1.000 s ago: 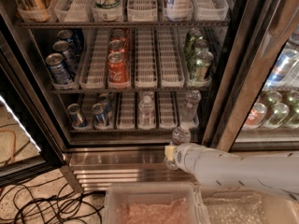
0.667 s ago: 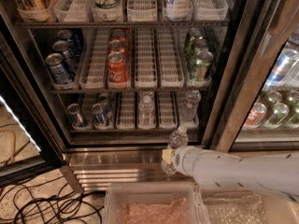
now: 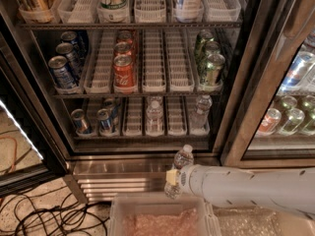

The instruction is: Pick water bottle from bottom shelf of fridge

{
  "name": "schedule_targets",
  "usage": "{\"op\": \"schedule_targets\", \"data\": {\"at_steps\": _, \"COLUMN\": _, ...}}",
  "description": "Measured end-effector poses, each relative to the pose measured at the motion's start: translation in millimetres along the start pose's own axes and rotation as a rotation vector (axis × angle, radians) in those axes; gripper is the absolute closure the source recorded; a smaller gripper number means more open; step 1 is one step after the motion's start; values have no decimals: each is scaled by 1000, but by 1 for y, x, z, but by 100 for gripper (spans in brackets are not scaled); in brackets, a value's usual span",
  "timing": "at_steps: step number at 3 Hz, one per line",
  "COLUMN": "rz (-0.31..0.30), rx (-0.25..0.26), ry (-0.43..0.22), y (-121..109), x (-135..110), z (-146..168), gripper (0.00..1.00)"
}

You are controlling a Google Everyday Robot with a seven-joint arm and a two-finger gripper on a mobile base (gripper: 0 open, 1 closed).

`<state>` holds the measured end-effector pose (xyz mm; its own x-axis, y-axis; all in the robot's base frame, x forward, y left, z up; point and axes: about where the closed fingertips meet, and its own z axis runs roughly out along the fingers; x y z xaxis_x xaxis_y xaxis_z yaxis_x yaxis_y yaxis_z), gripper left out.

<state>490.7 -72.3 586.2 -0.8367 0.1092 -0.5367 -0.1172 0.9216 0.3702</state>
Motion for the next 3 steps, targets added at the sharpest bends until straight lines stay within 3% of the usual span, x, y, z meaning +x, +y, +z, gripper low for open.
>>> {"op": "schedule_targets", "data": {"at_steps": 2, "rz": 3, "rx": -12, "ry": 3, "y": 1, "x": 3, "z": 6, "gripper": 100}}
{"op": "schedule_targets", "data": {"at_steps": 3, "rz": 43, "rx": -67, "ry": 73, "y": 13, "x": 20, "z": 21, "gripper": 100}}
